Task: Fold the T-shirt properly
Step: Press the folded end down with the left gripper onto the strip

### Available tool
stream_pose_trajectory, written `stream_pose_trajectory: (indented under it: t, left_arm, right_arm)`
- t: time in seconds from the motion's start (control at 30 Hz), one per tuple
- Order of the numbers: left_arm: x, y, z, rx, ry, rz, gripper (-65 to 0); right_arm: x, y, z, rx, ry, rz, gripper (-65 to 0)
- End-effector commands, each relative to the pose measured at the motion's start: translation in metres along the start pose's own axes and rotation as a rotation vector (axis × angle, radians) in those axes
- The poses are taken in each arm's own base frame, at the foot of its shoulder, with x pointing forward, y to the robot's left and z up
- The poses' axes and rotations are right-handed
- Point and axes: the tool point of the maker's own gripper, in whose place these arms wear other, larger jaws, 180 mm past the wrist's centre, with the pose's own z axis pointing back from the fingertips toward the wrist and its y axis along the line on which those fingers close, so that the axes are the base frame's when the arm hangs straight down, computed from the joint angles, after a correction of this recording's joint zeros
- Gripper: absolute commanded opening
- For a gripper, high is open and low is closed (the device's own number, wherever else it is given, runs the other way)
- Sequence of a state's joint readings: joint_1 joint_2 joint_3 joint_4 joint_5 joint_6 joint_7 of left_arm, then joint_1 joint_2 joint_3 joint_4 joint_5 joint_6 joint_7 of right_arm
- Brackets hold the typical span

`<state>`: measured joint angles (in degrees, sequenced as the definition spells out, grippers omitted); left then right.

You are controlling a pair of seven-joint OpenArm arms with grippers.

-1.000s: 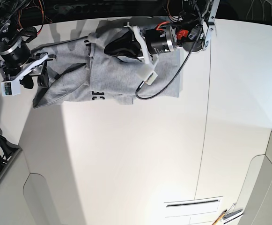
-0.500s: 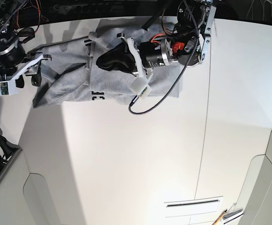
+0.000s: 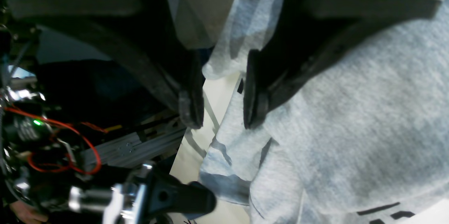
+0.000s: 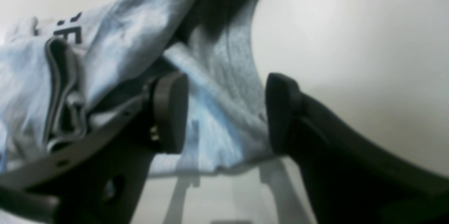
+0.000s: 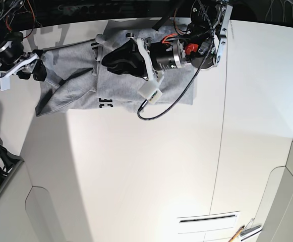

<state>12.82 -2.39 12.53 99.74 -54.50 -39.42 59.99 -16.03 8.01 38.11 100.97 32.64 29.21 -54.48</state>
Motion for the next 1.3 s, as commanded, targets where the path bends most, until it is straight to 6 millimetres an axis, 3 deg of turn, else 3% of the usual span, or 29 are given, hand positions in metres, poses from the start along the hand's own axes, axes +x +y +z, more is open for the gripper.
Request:
stream_pose_trajectory:
  t: [0.0, 0.13, 0.23, 0.47, 0.9, 0.97, 1.1, 1.2, 1.27]
  left_arm:
    - [0.014, -0.008, 0.0, -0.029, -0.047, -0.019, -42.1]
    - [0.013, -0.008, 0.0, -0.028, -0.046, -0.019, -42.1]
    - [0.013, -0.007, 0.001, -0.027, -0.044, -0.02, -42.1]
    - [0.015, -0.005, 0.003, -0.021, -0.041, -0.031, -42.1]
    - [0.023, -0.003, 0.002, -0.02, -0.05, -0.051, -42.2]
    - [0.025, -0.003, 0.002, -0.02, -0.052, -0.055, -42.2]
    - [0.032, 0.005, 0.012, 0.013, -0.074, -0.056, -42.2]
    - [0.037, 0.025, 0.03, 0.084, -0.089, -0.042, -43.0]
    - [0.037, 0.045, 0.05, 0.154, -0.102, -0.016, -47.1]
  right_arm:
    - [0.02, -0.007, 0.001, -0.003, -0.047, 0.022, -30.2]
    - [0.033, -0.03, -0.009, -0.02, -0.027, 0.014, -30.2]
    - [0.034, -0.035, -0.019, 0.019, -0.009, -0.018, -30.2]
    - [0.012, -0.007, -0.038, 0.21, 0.056, -0.122, -30.2]
    - [-0.009, 0.041, -0.056, 0.336, 0.157, -0.06, -30.6]
    - [-0.009, 0.041, -0.056, 0.335, 0.156, -0.059, -36.3]
    - [-0.008, 0.041, -0.056, 0.335, 0.152, -0.06, -65.0]
    - [-0.003, 0.042, -0.057, 0.337, 0.143, -0.055, -65.0]
    - [0.004, 0.043, -0.058, 0.341, 0.128, -0.048, -65.0]
